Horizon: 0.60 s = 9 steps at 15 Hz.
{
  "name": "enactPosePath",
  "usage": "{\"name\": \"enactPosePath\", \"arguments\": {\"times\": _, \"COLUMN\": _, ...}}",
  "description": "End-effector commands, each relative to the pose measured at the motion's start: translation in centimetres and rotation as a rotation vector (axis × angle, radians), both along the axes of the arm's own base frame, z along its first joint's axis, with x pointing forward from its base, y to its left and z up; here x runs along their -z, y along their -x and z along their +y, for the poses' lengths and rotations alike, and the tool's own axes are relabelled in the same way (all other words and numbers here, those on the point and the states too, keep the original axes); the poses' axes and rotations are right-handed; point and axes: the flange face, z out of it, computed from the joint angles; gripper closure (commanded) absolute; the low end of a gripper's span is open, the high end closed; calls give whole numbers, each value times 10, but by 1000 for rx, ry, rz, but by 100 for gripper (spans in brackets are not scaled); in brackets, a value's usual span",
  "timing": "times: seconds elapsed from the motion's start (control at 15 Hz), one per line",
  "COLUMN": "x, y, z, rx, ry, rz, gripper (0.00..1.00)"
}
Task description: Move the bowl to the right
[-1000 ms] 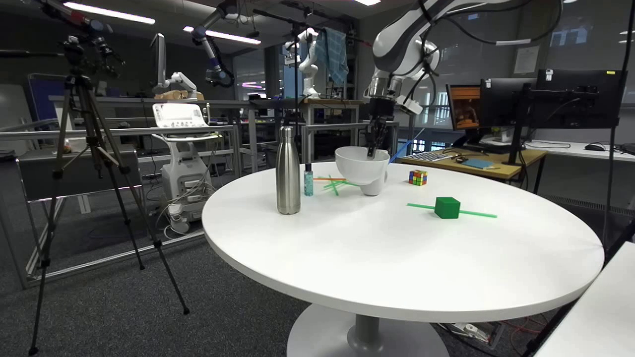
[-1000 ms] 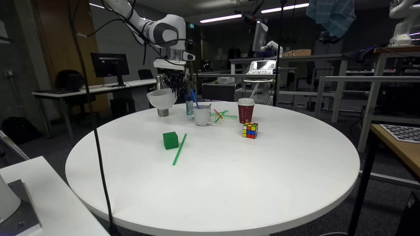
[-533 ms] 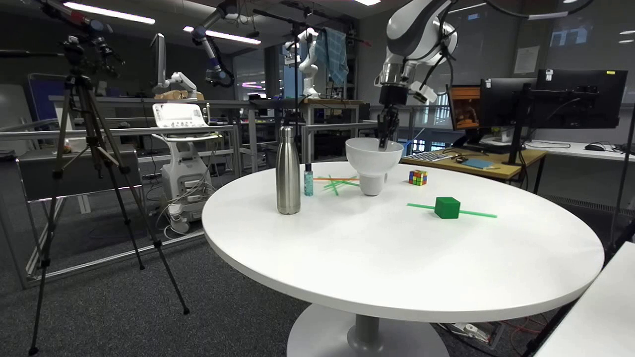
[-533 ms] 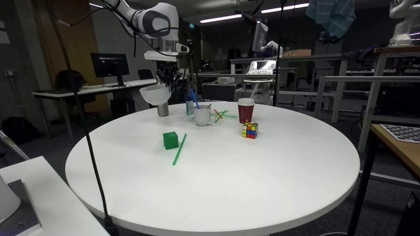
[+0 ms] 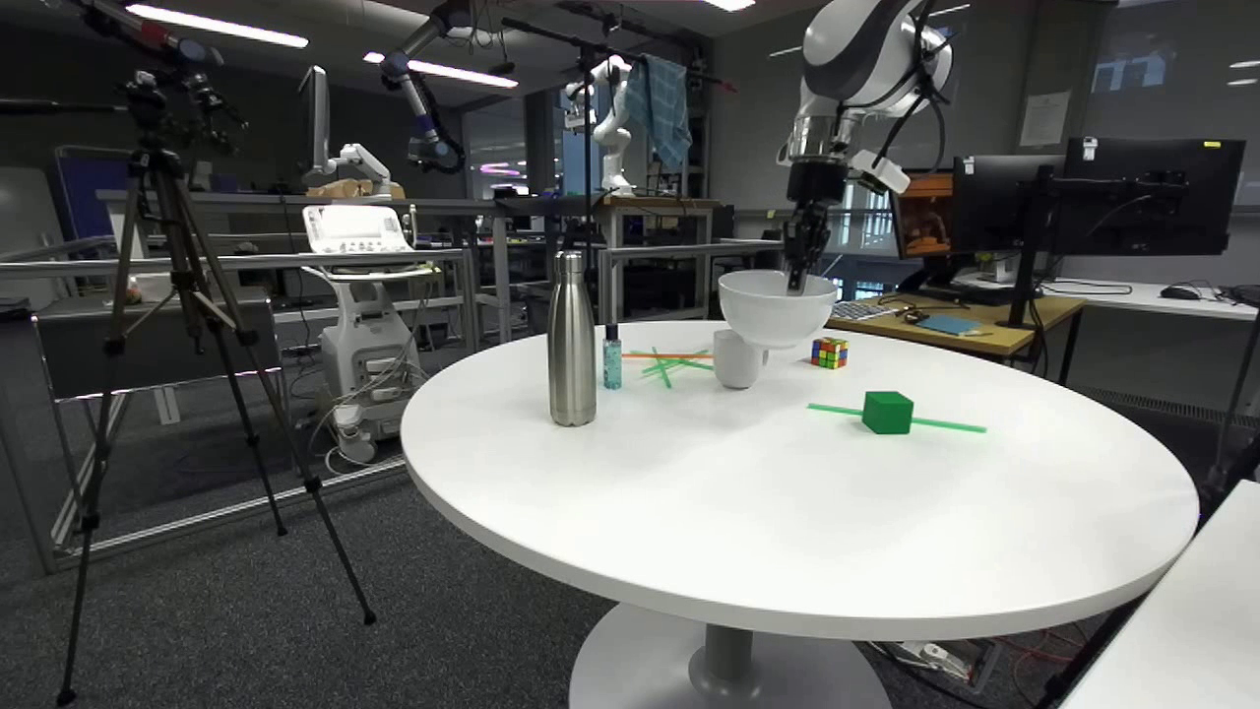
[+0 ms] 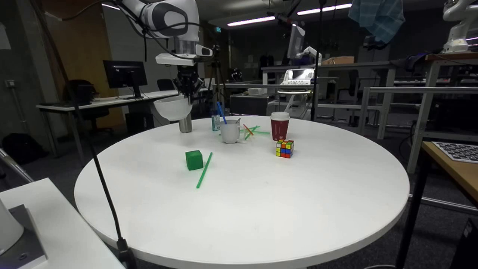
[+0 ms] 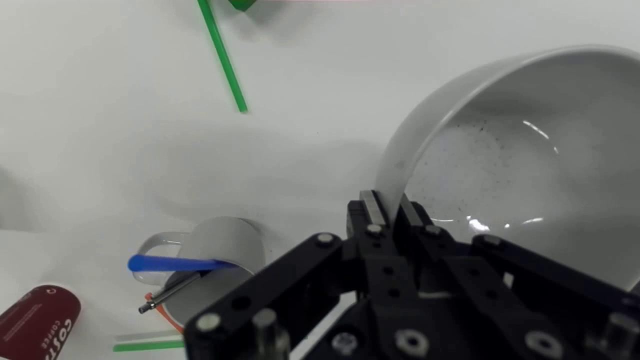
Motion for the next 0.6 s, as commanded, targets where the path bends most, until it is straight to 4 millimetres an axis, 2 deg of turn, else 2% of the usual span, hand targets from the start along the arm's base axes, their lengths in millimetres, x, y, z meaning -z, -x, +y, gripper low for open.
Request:
{"name": "enactPosePath", "arguments": {"times": 0.0, "x": -11, "y": 16, "z": -15, "rx": 57, "ry": 3, "rz": -2, "gripper": 98}}
{"name": "enactPosePath", "arguments": {"times": 0.53, "x": 0, "y": 22, "z": -50, "rx": 143, "ry": 17, "rz": 22, "gripper": 98}}
